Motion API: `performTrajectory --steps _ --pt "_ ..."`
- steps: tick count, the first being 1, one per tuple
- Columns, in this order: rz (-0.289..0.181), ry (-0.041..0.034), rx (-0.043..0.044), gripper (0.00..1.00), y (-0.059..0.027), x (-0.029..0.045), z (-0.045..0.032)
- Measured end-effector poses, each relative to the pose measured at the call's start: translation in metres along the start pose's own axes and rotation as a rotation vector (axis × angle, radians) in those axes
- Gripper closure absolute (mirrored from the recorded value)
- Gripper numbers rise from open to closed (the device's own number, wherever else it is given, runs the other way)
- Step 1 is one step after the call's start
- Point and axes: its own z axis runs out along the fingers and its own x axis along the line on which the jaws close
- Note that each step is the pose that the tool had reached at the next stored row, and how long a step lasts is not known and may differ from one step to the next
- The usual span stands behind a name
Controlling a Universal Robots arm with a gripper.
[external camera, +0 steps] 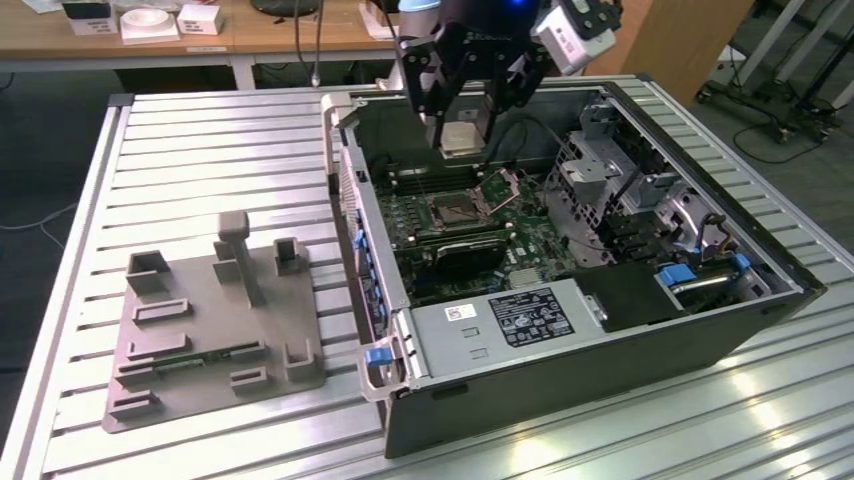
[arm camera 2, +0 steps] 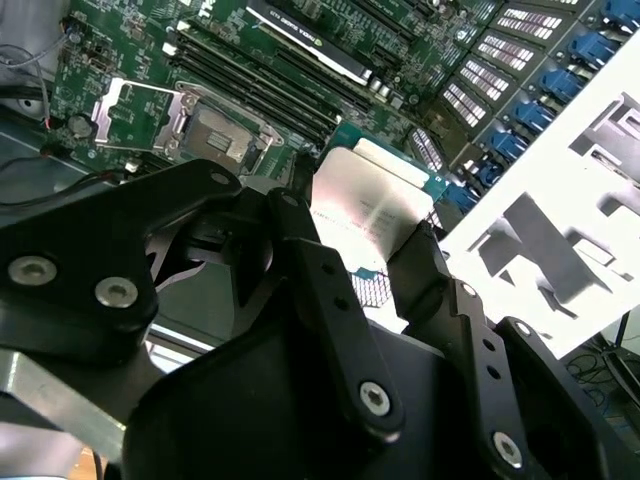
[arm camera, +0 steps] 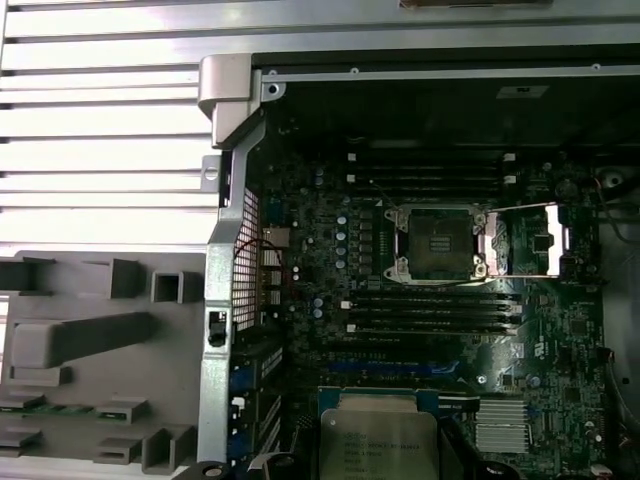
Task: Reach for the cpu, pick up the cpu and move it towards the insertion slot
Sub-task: 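Pick up the cpu and move it towards the insertion slot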
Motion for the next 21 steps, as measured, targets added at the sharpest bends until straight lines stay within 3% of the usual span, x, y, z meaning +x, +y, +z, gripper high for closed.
performTrajectory --steps 21 --pt "0.000 -0.0001 -0.0012 0.46 0.0044 -0.0046 0.0011"
